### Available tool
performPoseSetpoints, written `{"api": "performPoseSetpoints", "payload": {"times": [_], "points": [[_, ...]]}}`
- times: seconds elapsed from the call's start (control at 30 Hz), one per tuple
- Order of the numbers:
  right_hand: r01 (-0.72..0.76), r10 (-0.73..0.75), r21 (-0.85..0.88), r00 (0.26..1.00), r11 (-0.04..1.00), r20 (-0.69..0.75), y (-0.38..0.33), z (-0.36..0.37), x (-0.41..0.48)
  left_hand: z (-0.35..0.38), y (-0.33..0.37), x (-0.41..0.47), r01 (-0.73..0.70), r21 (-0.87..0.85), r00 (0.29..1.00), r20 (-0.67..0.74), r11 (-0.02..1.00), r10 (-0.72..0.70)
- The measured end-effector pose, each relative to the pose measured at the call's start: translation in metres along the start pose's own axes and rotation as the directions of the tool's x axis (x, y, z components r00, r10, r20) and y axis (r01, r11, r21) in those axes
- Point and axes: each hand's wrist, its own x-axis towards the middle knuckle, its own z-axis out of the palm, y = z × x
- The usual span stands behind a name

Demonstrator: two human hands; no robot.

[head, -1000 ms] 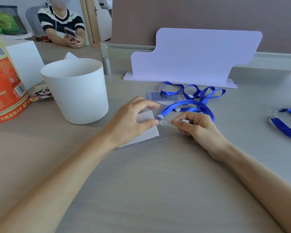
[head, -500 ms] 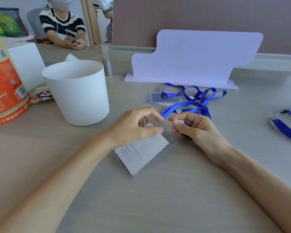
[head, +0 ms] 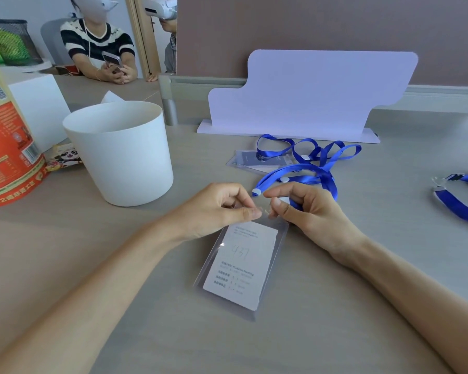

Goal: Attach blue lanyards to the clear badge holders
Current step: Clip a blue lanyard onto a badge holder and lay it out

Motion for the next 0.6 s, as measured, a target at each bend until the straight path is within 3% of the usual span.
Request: {"api": "performPoseSetpoints", "payload": {"times": [0.2,0.6], "points": [[0.004,-0.003,0.062,1.0,0.998,-0.014,0.004,0.0,0.001,0.007,0.004,-0.001,0.025,0.01,0.998,0.05,1.0,-0.025],[-0.042,0.047,0.152,0.998,0.988,-0.031,-0.002,-0.001,-0.001,0.015,0.007,0.001,0.019,-0.009,0.999,-0.043,1.0,-0.02]]}}
